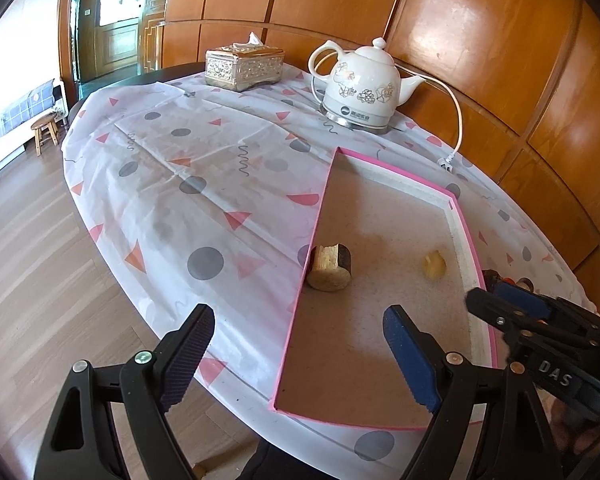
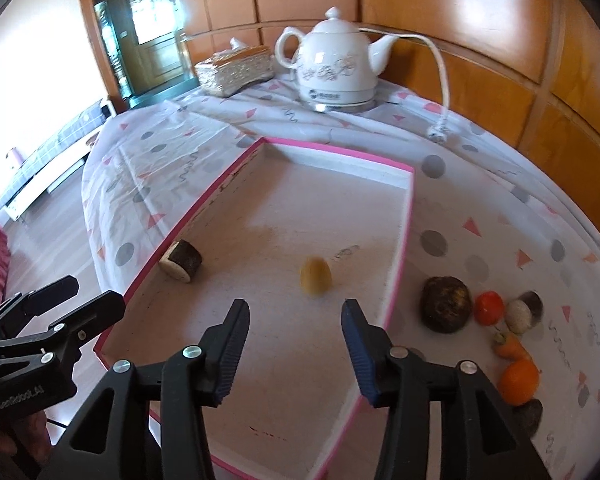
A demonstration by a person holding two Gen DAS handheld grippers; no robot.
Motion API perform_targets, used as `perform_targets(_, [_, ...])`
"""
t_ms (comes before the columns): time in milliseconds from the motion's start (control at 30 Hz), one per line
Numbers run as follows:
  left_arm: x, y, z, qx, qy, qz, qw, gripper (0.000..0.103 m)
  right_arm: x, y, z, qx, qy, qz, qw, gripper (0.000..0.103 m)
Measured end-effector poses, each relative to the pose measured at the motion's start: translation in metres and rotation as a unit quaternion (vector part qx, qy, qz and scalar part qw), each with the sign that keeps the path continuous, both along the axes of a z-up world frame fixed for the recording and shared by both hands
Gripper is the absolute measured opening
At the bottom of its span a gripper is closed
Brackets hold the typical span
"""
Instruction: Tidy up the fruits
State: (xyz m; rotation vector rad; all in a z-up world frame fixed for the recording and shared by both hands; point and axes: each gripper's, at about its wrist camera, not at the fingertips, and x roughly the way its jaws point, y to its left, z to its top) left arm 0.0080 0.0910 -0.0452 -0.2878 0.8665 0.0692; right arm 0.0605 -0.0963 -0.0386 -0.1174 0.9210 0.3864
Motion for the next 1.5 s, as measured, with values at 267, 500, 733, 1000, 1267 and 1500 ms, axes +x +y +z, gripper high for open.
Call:
perform_targets(267, [-0.002, -0.008, 0.004, 0.004, -0.006, -0.011, 0.9999, 0.087, -0.015, -0.03, 0.009, -0.001, -0.014, -0.06, 0.998, 0.055])
perform_targets(500, [-0.003, -0.018, 0.006, 0.012, -0.009, -0.028, 0.9995, 0.087, -0.025, -0.06, 0.012, -0.002, -0.017, -0.097, 0.995, 0.056])
perform_targets(733, [-0.003, -0.029, 0.009, 0.024, -0.012, -0.049, 0.9984, 0.087, -0.035, -0.098, 0.013, -0.009, -0.02, -0.128, 0.991, 0.056])
perform_targets(1000, [-0.003, -0.04, 0.011, 0.035, -0.015, -0.065, 0.9972, 0.087, -0.039, -0.14, 0.014, -0.022, -0.018, -0.169, 0.985, 0.056])
perform_targets(1267, [-0.003, -0.048, 0.012, 0.044, -0.015, -0.077, 0.9959, 0.087, -0.045, -0.178, 0.019, -0.043, -0.023, -0.198, 0.979, 0.056])
perform_targets(1500, [-0.002, -0.055, 0.011, 0.05, -0.011, -0.087, 0.9949, 0.087, -0.051, -0.21, 0.02, -0.057, -0.02, -0.225, 0.972, 0.056])
